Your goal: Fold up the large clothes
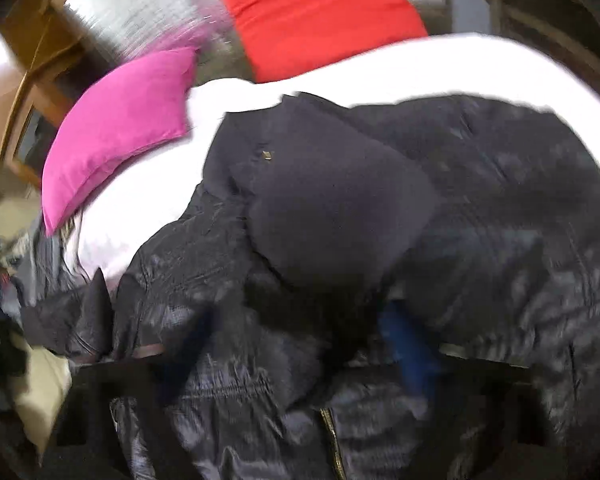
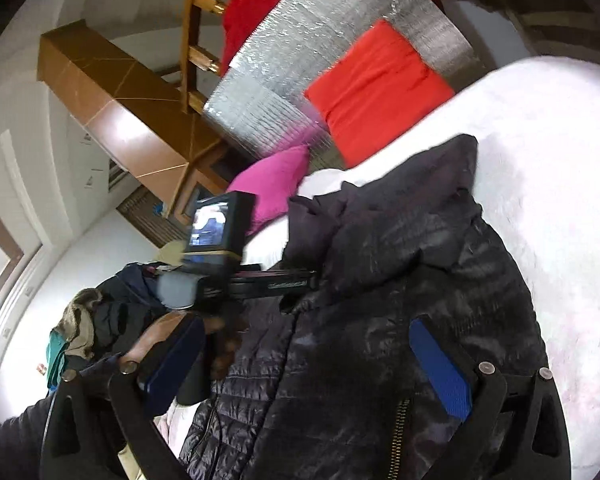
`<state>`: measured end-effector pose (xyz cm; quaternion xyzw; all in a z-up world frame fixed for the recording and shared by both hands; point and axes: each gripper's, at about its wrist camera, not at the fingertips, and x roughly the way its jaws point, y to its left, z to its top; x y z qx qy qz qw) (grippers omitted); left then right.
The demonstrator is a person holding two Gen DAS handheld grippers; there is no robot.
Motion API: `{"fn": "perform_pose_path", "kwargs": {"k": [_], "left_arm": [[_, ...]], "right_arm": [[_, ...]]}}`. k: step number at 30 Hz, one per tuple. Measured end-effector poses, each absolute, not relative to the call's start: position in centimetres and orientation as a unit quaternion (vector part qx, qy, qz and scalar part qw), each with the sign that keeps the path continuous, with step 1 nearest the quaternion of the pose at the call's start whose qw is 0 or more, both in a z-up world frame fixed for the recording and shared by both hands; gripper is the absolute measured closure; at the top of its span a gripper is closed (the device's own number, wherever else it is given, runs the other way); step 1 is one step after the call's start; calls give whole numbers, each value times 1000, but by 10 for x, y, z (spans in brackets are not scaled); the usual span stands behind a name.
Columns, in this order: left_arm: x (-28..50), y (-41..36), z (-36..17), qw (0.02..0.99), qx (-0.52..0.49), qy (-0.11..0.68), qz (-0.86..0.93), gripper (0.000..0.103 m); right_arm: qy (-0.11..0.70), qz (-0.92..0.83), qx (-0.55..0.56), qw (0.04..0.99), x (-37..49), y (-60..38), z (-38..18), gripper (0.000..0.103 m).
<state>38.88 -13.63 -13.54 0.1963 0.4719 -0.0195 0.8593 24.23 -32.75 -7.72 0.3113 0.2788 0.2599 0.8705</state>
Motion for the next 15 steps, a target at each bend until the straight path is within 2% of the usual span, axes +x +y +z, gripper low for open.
{"fn": "perform_pose_path", "kwargs": {"k": [3,6,8,9,11,15], "left_arm": [[386,-84,-119,885,33,463,-29,45],[375,-34,-120,896,-80,436,-3,46],[364,6,-131,887,-177,425,14,42],[362,21,-141,877,-208,433,19,37],[361,38,-154,863,-237,445,17,37],[354,59,-169,844,-290,450,10,27]], "right_arm": [[295,257,331,859,244,-326,-90,0],[297,249,345,855,243,-326,-95,0],[297,250,346,854,242,-325,-95,0],[296,248,346,855,242,-325,-95,0],[302,248,351,851,243,-325,-99,0],[306,249,361,845,244,-327,-103,0]]}}
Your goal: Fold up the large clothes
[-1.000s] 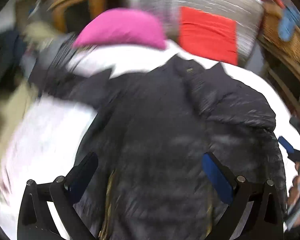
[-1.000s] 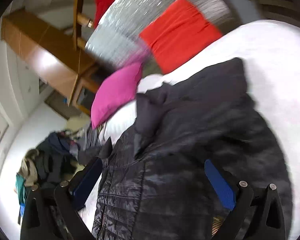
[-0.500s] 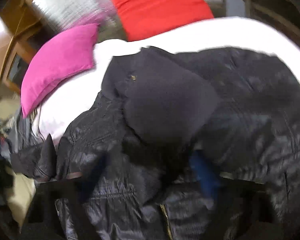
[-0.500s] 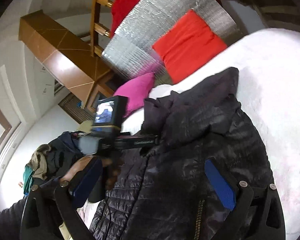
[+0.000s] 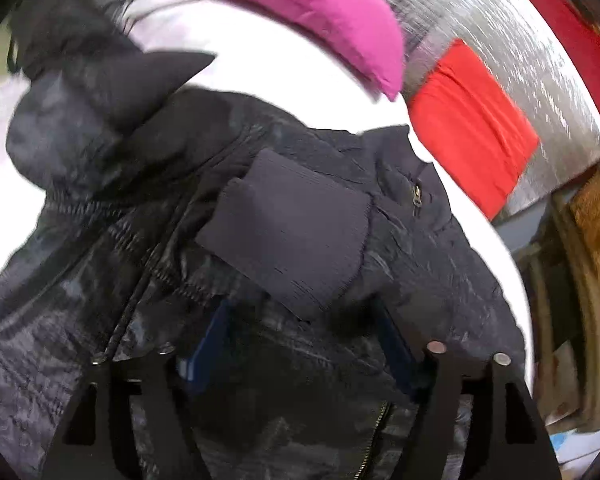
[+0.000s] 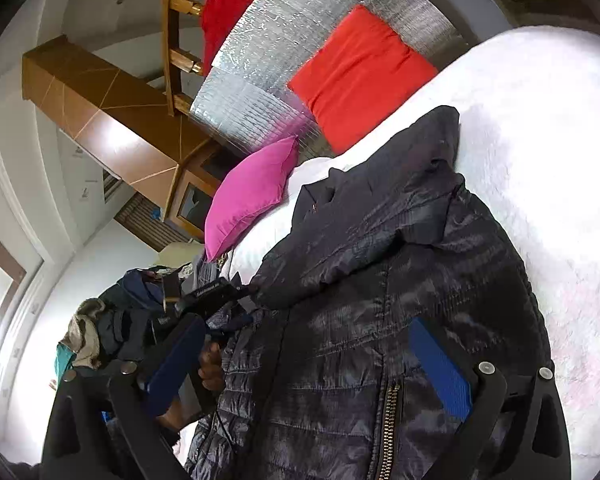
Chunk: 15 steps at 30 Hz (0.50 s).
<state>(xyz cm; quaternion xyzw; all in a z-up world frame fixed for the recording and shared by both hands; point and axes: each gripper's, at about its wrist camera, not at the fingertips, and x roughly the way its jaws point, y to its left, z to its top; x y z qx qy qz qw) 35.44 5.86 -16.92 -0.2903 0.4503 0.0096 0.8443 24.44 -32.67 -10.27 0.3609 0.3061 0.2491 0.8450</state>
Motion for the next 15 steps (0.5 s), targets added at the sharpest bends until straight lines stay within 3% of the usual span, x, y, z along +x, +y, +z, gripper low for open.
{"fn": "perform_pose_path", "kwargs": {"k": [5,6,7,10,13,15], "left_arm": [[359,63,-170,837,-322,442,-8,30],[361,62,-168,839,-320,439,-14,50],[366,58,-169,838,-314,446,-22,60],[367,51,-163,851,-287,439,-24,68],[357,43,-147,873,-252,416,-37,69],[356,40,-144,878,-236,413,-44,69]], "right_arm": [[304,253,380,836,244,-334,-103,0],[304,254,390,831,245,-337,-103,0],[303,255,401,826,246,-340,-104,0],[313,242,452,800,255,-352,-112,0],[336,236,506,758,272,-360,-117,0],[358,202,453,791,288,-361,-102,0]]}}
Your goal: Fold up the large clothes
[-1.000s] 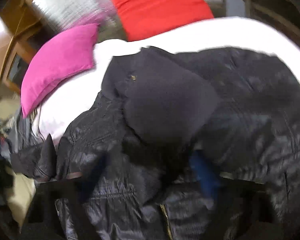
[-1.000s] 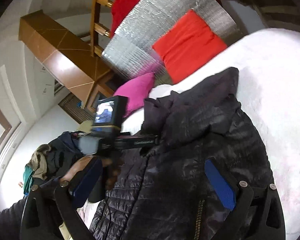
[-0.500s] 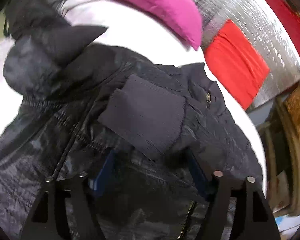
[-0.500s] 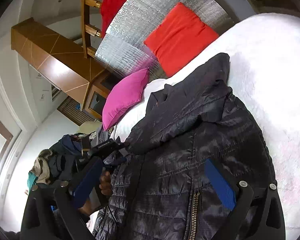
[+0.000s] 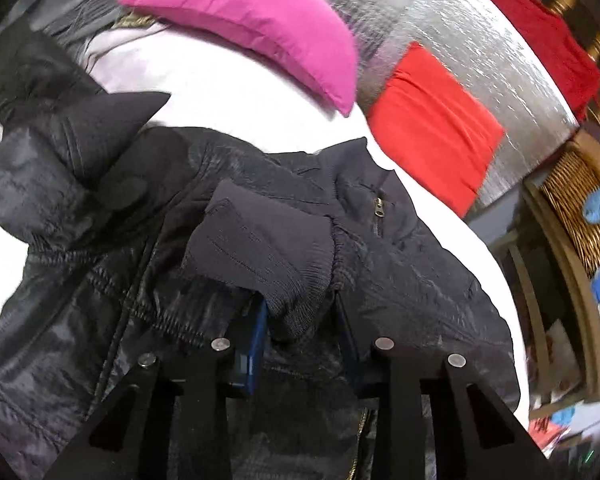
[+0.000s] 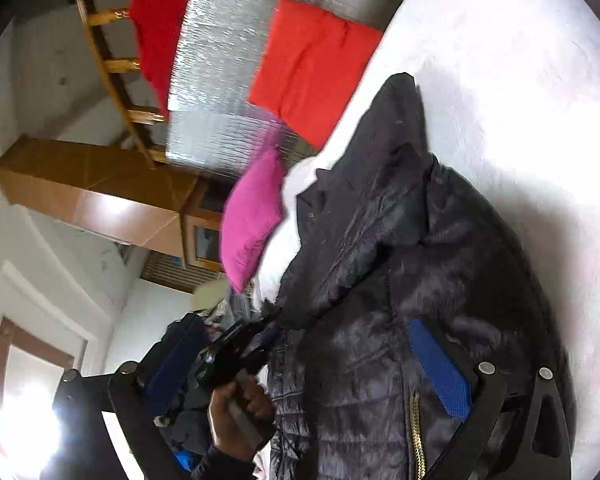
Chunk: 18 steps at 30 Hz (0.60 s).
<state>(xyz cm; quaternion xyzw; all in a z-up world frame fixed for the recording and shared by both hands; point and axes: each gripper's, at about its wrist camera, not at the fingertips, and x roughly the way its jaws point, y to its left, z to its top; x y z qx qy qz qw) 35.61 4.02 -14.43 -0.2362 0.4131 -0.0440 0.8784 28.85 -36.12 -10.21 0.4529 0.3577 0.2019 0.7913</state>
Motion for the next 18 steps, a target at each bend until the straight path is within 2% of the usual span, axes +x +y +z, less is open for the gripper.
{"fn": "perform_pose_path", "kwargs": {"k": [3,7,9,10,11,13,15,18], "left_arm": [[358,41,-149,879,-225,417,-51,69],[356,46,-157,877,-221,423,-55,69],[357,44,-158,878,-215,423,-56,69],[357,43,-157,880,-211,422,-58,69],[355,44,-153,882,-210,417,-65,69],[349,44,-141,887,-214,401,-80,69],[341,40,-131,897,-205,380,-94,69],[349,28,-159,887,-174,419,-85,69]], "right_arm": [[383,127,362,841,326,-369,-83,0],[453,113,298,833,374,-361,-100,0],[475,123,264,830,389,-350,-107,5],[484,129,253,828,394,-346,-109,33],[498,127,239,824,399,-343,-111,69],[482,135,213,839,396,-340,-91,75],[458,125,171,863,387,-338,-78,75],[486,102,156,854,396,-341,-107,71]]}}
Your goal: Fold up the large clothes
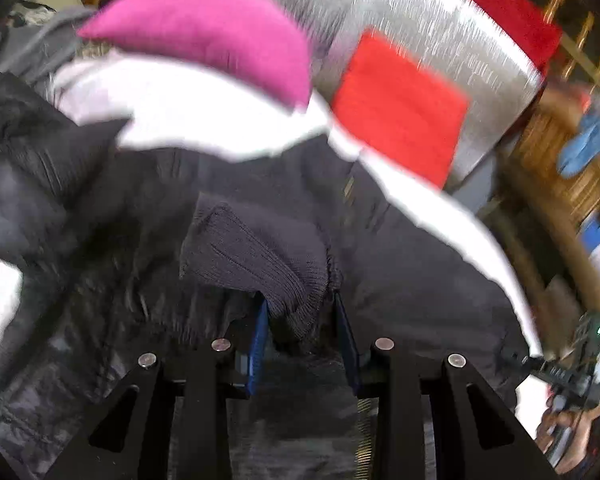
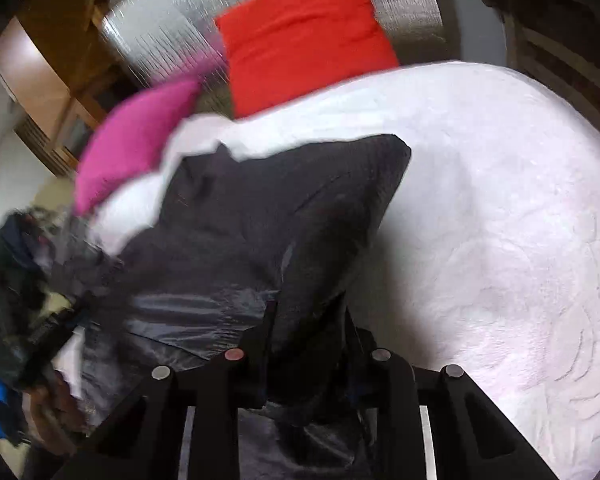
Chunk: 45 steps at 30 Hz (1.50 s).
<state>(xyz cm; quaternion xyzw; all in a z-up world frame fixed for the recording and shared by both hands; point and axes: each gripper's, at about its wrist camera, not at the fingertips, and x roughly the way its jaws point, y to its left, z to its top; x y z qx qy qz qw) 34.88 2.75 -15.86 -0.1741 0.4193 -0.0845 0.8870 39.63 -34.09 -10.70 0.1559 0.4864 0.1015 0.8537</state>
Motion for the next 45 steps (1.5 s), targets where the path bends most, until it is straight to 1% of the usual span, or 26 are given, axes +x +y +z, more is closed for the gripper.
{"fn": "perform_pose_path", "kwargs": {"k": [1,3,4,5,8,10,12,14,15,16,17,20,21,22,23,24,25,26,27,31,34,37,39,40,42,45], "left_arm": [[353,27,-175,876,-172,445,-72,66],[350,34,-185,871,-185,449,-73,61],[349,33,-182,872,-183,447,-72,55],[347,35,-179,874,-180,447,-68,52],[340,40,-166,880,-180,434,-65,43],[336,45,-157,887,-180,421,-52,21],[335,51,-151,897,-181,403,-33,19],[344,55,-157,892,-184,412,-27,19],[353,55,-165,884,-184,428,-24,20],[359,55,-174,877,-183,444,-27,53],[365,56,-182,868,-180,463,-24,74],[365,58,-182,869,-182,460,-25,77],[364,55,-181,874,-165,456,-24,73],[365,51,-184,877,-143,457,-21,70],[366,48,-186,879,-133,458,-17,70],[367,46,-183,879,-129,458,-13,66],[366,46,-180,879,-126,459,-7,59],[365,47,-173,880,-123,459,8,39],[364,45,-168,883,-122,452,13,26],[349,46,-132,919,-91,382,38,22],[353,28,-116,934,-54,351,38,22],[364,14,-122,928,-35,371,4,21],[379,4,-149,907,-1,421,22,20],[392,-1,-174,883,25,469,23,16],[394,1,-186,887,19,461,26,8],[397,12,-187,882,-16,470,23,7]], "right_arm": [[489,101,169,850,395,-347,-119,56],[473,117,207,848,390,-359,-118,47],[472,119,218,846,387,-364,-116,34],[471,119,221,846,387,-368,-112,30],[461,114,255,843,386,-385,-103,30],[457,119,284,835,388,-391,-101,30],[455,121,286,834,389,-388,-98,30],[457,126,279,835,387,-384,-100,30],[466,128,273,832,387,-381,-105,30],[482,126,250,830,394,-368,-111,54],[493,122,223,832,395,-361,-113,72],[473,113,206,849,391,-358,-100,72],[467,107,201,855,391,-360,-98,72],[477,105,201,849,394,-362,-104,68],[490,104,207,841,396,-364,-111,51],[488,114,220,837,394,-367,-112,49],[481,114,220,841,392,-368,-105,41],[477,106,216,846,390,-371,-101,27],[457,89,216,859,384,-375,-87,26],[396,85,232,885,380,-380,-49,26],[381,145,246,879,393,-362,-33,26],[405,174,265,857,403,-350,-53,23],[456,159,268,834,411,-350,-84,22],[476,152,265,825,415,-350,-102,22],[460,153,258,836,415,-350,-101,22],[447,148,256,844,415,-351,-82,22]]}}
